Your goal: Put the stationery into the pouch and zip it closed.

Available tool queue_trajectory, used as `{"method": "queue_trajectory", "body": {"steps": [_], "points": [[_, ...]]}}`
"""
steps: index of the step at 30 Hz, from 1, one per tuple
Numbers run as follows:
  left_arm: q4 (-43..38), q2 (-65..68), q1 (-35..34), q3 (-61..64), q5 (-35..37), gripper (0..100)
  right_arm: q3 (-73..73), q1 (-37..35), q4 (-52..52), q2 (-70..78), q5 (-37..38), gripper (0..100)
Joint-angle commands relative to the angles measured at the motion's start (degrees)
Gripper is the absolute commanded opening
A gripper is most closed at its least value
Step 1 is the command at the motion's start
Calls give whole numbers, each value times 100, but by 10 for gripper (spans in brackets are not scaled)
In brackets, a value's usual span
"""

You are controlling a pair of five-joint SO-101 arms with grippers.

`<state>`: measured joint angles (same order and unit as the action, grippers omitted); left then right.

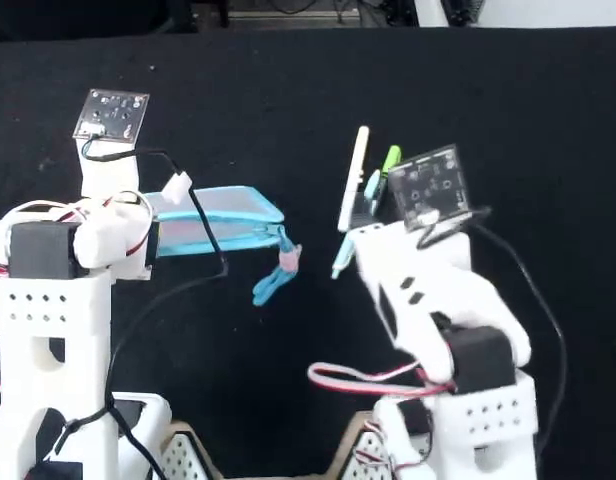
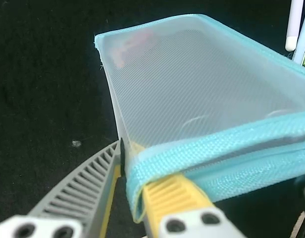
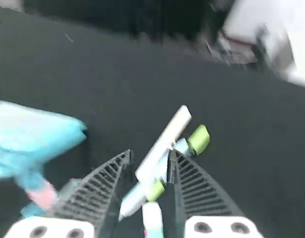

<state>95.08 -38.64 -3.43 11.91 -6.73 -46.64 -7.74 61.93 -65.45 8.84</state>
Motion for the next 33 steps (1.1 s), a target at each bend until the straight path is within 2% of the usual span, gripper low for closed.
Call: {"method": "queue_trajectory", "body": {"steps": [1,8,17,25,33], "points": [[18,-9,57,-312,-9,30,-470,448,26,409,-9,120],[26,-9,57,-312,-9,30,-611,440,9,2255,-9,121],[26,-9,31,-312,-9,30,681,440,26,4813,-9,121],[26,-9,57,-312,-9,30,1543,475,-132,6193,9,121],[26,-9,57,-312,-9,30,1991,475,-141,7108,809,120]]}}
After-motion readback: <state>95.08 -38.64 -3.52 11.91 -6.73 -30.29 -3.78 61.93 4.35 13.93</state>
